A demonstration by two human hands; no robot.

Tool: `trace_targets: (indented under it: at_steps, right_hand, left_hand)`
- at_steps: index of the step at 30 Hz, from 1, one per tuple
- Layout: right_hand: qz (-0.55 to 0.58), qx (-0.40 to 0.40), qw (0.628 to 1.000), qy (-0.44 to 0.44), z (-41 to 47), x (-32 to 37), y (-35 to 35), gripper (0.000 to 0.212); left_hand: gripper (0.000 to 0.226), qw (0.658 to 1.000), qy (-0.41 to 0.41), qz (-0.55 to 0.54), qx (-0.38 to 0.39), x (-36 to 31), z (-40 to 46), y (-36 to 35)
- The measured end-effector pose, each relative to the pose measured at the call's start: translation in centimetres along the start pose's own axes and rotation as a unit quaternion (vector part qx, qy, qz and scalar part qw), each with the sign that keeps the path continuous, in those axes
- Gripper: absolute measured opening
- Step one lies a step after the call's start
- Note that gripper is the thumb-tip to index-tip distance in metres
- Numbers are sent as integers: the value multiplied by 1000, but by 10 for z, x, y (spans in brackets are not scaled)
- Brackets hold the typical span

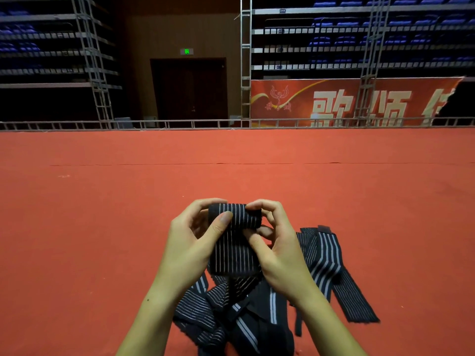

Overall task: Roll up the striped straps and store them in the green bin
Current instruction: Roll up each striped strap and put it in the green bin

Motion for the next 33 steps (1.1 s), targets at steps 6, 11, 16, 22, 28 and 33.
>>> trace_targets:
  at_steps: [6, 11, 16, 22, 28, 33]
  right_hand:
    - [-2, -21, 1000, 21, -4, 0, 0, 59]
    - [14, -8, 1000, 2, -6, -10, 9, 71]
    - [-20, -1, 1000, -5, -9, -13, 10, 83]
    - [-37, -42, 998, -3, -4, -13, 15, 84]
    - [-110, -60, 992, -24, 0, -25, 19, 94]
    - [-181, -99, 978, -42, 10, -32, 27, 86]
  left_hand:
    - [27, 1000, -7, 3, -1, -2, 2, 1]
    - [24, 999, -21, 19, -23, -4, 5, 14]
    - [23, 999, -31, 31, -18, -6, 8, 17]
    - [28, 999, -38, 17, 11, -8, 5, 9]
    - [30, 996, -84, 21, 16, -17, 1, 9]
    - [28, 994, -109, -7, 27, -28, 7, 14]
Point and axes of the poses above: each hand's wrist, its own z-axis towards the middle knuckle, its own y-axis out of the back of the hand, x = y × z, the point moved 10 cm from there along z, towards the middle knuckle, and after that the axes turned 11 degrees about -y, right-handed, at the moved point
